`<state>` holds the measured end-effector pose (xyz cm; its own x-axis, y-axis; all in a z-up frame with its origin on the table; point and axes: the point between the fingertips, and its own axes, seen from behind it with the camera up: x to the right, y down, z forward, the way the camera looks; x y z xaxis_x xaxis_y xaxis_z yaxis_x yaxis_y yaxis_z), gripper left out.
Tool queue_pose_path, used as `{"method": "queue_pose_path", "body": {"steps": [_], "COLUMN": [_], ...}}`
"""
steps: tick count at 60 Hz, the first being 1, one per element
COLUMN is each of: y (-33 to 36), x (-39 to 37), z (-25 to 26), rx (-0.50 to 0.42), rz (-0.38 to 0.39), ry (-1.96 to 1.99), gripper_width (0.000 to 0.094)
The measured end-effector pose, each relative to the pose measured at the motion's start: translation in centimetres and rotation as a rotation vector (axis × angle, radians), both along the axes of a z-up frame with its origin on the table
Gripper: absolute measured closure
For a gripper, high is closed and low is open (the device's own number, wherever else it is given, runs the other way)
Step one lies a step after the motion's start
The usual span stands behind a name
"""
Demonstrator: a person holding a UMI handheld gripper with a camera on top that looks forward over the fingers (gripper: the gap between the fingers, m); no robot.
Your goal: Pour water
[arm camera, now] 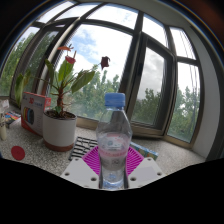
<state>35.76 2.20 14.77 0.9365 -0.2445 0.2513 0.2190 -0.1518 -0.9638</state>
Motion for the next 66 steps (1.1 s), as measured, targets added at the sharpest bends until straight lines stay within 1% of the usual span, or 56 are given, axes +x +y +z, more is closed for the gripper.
{"method": "queue_pose_path", "body": {"steps": [7,13,18,22,27,34,43,51,58,63,66], "y": [-1.0,-1.3,-1.2,-0.7,0.4,2.7,5.9,7.4,7.9,7.6,7.6], "x": [-1.4,-5.0,-9.5,-14.6,-21.5,-31.1,-39.9,-45.1,-47.0,-47.7,-47.8], "z": [6.5,13.1,18.2,21.2,23.3,23.1,18.2,13.4,11.1,11.2,12.0], "rx": [0.042,0.091,0.129,0.151,0.175,0.205,0.184,0.194,0.19,0.218,0.231], "rz": [-0.103,-0.188,-0.22,-0.213,-0.165,-0.052,0.125,0.261,0.324,0.341,0.334], "ry": [-0.199,-0.464,-0.706,-0.906,-1.167,-1.531,-1.918,-2.141,-2.213,-2.222,-2.186], "gripper_width": [0.0659,0.0659,0.066,0.066,0.066,0.0661,0.0661,0.066,0.0658,0.0659,0.0659]}}
